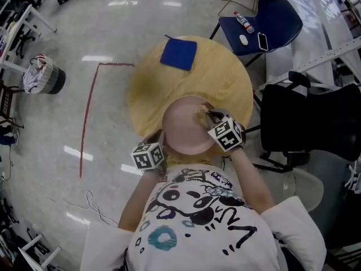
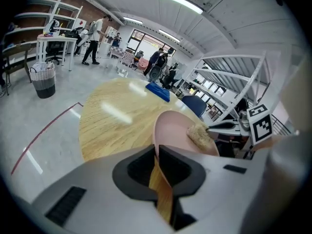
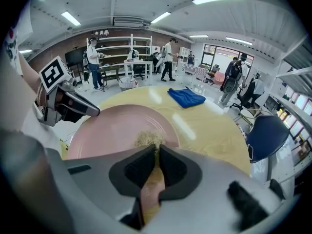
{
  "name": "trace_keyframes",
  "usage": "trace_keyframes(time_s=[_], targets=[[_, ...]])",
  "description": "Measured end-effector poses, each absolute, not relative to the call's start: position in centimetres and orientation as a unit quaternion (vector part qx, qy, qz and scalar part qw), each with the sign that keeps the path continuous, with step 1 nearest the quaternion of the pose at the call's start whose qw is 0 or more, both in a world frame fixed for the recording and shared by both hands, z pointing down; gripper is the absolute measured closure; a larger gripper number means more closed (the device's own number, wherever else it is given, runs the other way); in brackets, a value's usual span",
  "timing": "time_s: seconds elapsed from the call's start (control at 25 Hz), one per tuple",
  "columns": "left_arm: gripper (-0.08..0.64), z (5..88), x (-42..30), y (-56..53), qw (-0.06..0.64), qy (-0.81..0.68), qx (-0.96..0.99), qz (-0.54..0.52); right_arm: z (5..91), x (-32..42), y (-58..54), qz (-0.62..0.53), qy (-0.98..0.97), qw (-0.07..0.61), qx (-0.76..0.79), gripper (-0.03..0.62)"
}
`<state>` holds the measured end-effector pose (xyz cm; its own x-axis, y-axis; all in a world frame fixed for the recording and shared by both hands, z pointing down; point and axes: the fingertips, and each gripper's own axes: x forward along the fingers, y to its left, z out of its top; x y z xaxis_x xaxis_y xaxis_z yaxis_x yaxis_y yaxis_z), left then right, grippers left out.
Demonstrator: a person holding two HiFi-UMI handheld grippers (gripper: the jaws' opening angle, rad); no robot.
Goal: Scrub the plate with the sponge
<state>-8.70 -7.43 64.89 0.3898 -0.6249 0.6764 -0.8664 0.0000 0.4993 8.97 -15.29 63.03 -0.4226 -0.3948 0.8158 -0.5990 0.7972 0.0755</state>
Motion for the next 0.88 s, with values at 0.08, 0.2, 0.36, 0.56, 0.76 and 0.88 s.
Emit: trace_keyframes(time_s=[0.08,0.2,0.36,0.56,0.76,0.88], targets=[[0.522,64.8,-8.8,-7.4,0.460,-0.539,0.694,0.130,62.9,9.3,-14.4,0.119,-0.835,0.448,0.298,0.549],[0.522,64.8,-8.9,-7.6,0.458,-0.541,0.694,0.129,62.9,9.9,-13.1,0.129,-0.833,0.447,0.300,0.549],[0.522,65.0,-8.7,-7.6,0.458,-0.545,0.690,0.128,63.1,10.2,-11.3,0.142,-0.834,0.445,0.295,0.548],[0.523,64.9,-8.6,-7.5,0.457,-0.548,0.689,0.126,63.1,9.7,-9.1,0.155,-0.838,0.441,0.282,0.549],[0.522,64.8,-8.7,-7.4,0.458,-0.549,0.687,0.129,62.9,8.6,-7.7,0.171,-0.843,0.436,0.265,0.549],[0.522,64.8,-8.6,-7.5,0.460,-0.548,0.687,0.126,63.0,7.8,-7.0,0.180,-0.848,0.430,0.253,0.549]])
